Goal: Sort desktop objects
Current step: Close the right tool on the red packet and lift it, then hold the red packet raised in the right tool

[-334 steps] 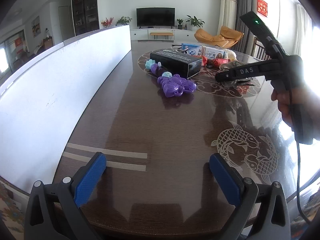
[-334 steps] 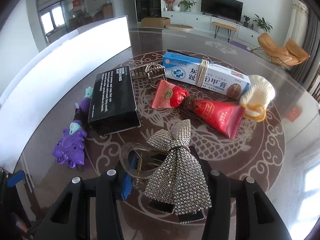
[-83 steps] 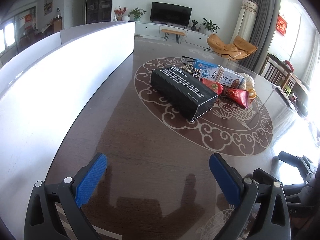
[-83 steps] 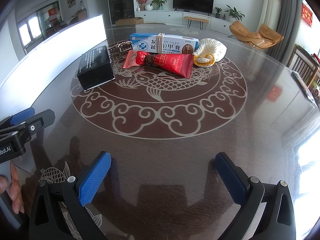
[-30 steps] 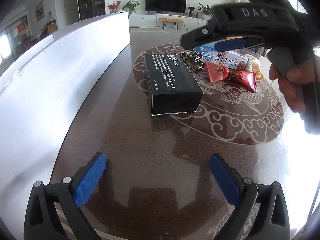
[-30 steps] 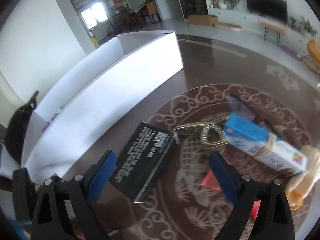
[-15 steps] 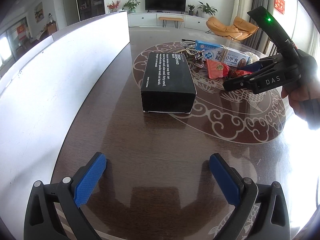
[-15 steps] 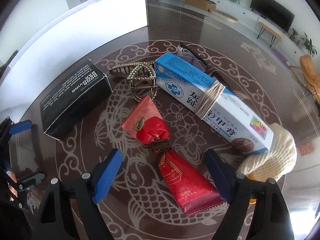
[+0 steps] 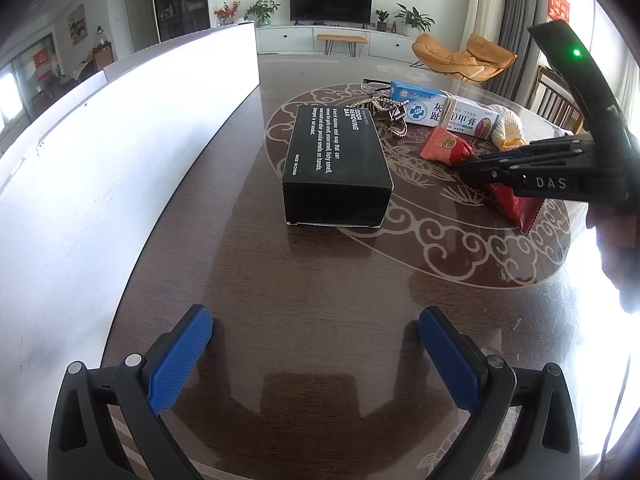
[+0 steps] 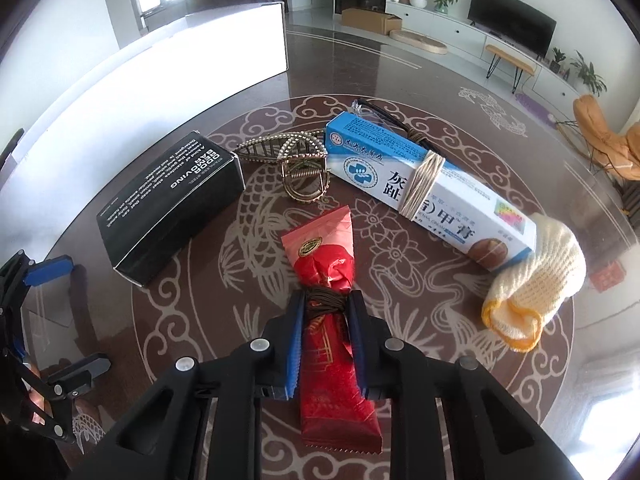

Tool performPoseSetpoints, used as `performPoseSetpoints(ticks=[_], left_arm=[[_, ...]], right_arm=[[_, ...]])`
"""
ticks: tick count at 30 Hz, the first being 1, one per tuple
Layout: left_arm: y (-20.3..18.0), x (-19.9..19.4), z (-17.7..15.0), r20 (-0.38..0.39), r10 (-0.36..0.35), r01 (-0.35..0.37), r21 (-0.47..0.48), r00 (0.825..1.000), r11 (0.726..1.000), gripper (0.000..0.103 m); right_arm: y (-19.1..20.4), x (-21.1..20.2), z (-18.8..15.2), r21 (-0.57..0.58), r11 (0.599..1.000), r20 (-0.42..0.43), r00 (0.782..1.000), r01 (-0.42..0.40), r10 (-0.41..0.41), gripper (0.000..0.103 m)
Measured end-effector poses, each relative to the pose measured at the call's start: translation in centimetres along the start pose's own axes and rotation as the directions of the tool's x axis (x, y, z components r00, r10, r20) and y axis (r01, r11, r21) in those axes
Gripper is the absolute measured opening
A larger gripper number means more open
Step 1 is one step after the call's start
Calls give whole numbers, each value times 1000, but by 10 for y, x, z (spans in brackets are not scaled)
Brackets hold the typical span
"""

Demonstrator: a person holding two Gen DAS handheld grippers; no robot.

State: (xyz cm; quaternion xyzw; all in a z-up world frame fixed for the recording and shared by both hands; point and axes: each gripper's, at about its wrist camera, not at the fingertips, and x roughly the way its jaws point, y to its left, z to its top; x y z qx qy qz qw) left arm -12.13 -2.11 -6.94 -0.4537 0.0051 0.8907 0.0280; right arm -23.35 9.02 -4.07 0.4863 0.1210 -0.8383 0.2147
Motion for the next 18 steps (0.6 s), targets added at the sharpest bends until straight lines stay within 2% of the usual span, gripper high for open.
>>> performPoseSetpoints(ticks=[11,14,16,18], left_arm=[[-3,2,2,-5,12,-12,10,1000,1000,103],[-2,2,2,-5,11,-11,9,1000,1000,103],[-2,2,1,-5,11,-11,9,1000,1000,103],[-2,3,2,-5,11,-11,10,1000,1000,103]], right_arm=[[40,-57,-101,77,991,100,988,106,-114,22],[40,-60,-108,105,985,117,982,138,-150,32],[34,-58,-106,138,980,121,980,144,-161,49],[23,-56,-108,179,975,112,982,130,-151,59]])
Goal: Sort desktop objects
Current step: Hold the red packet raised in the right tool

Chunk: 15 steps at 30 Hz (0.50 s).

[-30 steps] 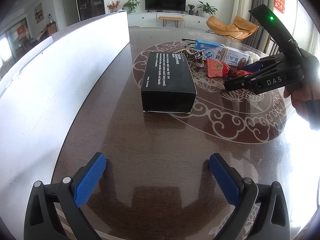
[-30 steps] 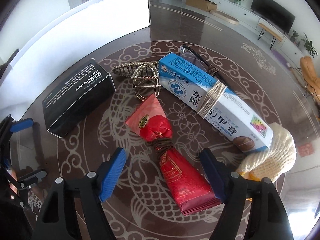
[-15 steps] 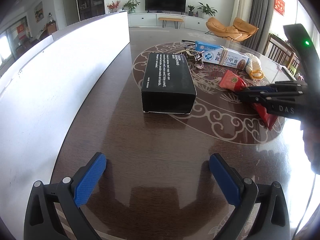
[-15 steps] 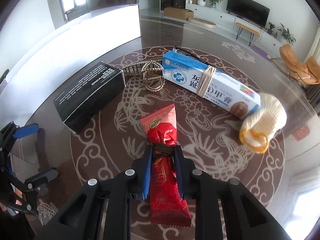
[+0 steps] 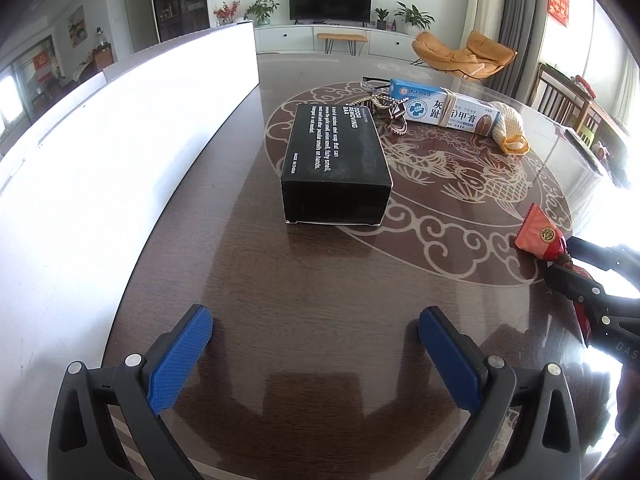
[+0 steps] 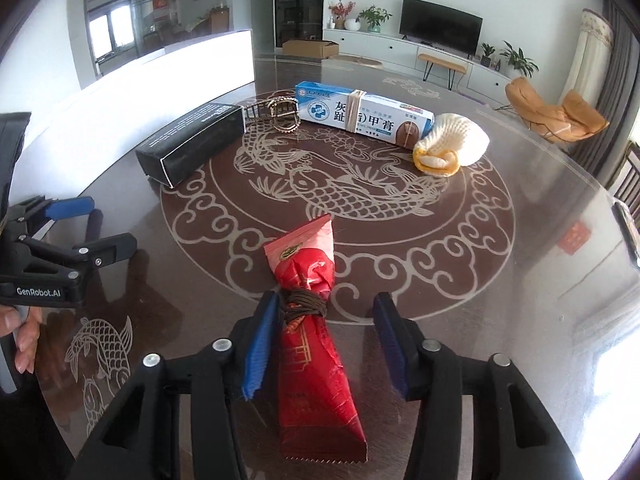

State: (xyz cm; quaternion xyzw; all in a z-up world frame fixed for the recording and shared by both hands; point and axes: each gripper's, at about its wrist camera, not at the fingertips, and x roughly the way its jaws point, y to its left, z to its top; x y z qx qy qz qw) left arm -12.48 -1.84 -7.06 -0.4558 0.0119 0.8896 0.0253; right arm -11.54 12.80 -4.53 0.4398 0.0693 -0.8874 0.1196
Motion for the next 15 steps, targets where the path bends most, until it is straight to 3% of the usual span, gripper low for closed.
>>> performPoseSetpoints(ticks=[8,10,15], left_arm=[[-1,0,-1,0,1,-1,0,1000,1000,103],[-1,0,-1,0,1,-1,0,1000,1000,103],[-1,0,-1,0,1,-1,0,1000,1000,103]], right_arm=[[1,2,-4,24,1000,3,1000,10,-10,79],[-1,4,-3,35,999,-4,1000,13,-13,88],[-1,7,-4,38,999,-16,1000,16,-15,96]])
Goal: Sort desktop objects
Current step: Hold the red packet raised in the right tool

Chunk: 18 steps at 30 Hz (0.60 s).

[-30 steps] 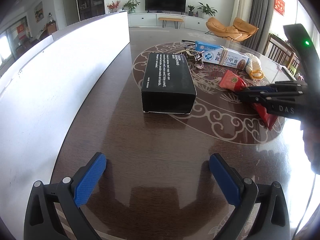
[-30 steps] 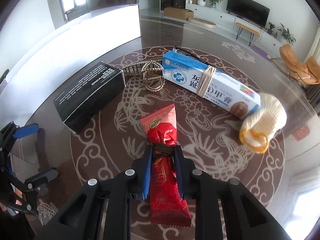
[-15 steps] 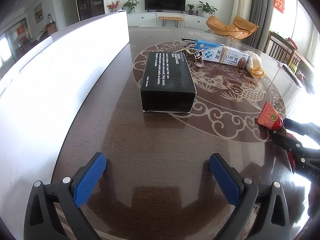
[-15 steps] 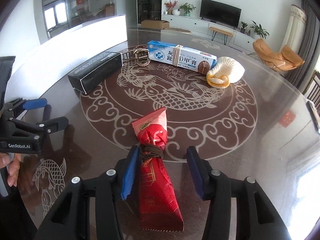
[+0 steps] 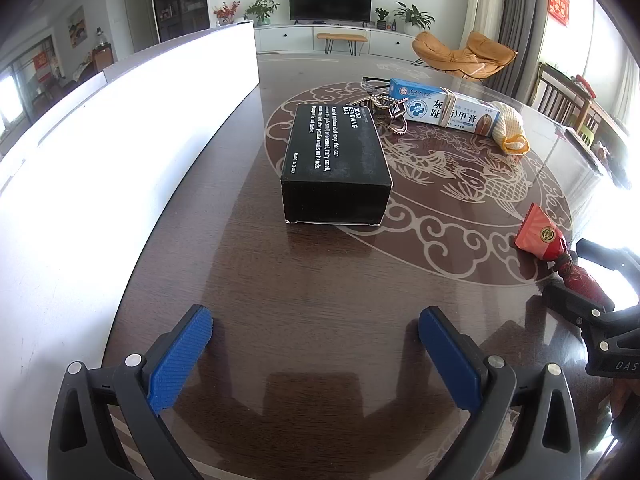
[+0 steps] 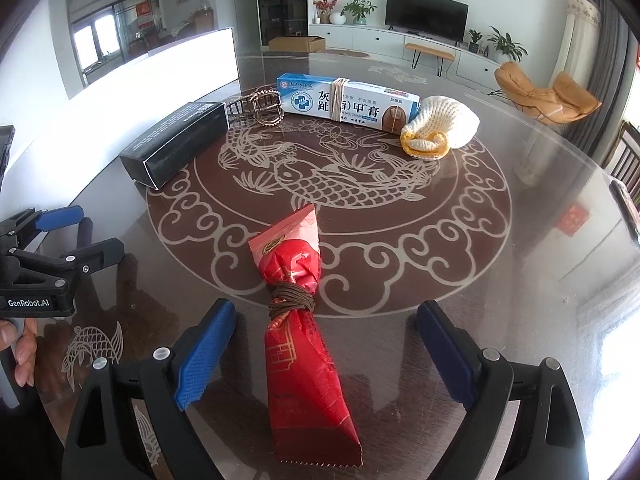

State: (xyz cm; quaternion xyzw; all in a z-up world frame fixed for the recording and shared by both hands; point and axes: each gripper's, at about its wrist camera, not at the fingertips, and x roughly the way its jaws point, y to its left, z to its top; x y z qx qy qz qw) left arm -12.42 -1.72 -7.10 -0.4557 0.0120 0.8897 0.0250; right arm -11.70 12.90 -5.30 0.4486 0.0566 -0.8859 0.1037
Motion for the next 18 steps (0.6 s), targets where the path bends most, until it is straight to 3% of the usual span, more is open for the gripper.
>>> performPoseSetpoints(ticks=[18], left_arm=[[0,0,0,0,0,0,0,1000,1000,103]], right_arm=[[-1,3,-1,11,1000,-12,1000,11,-11,103]])
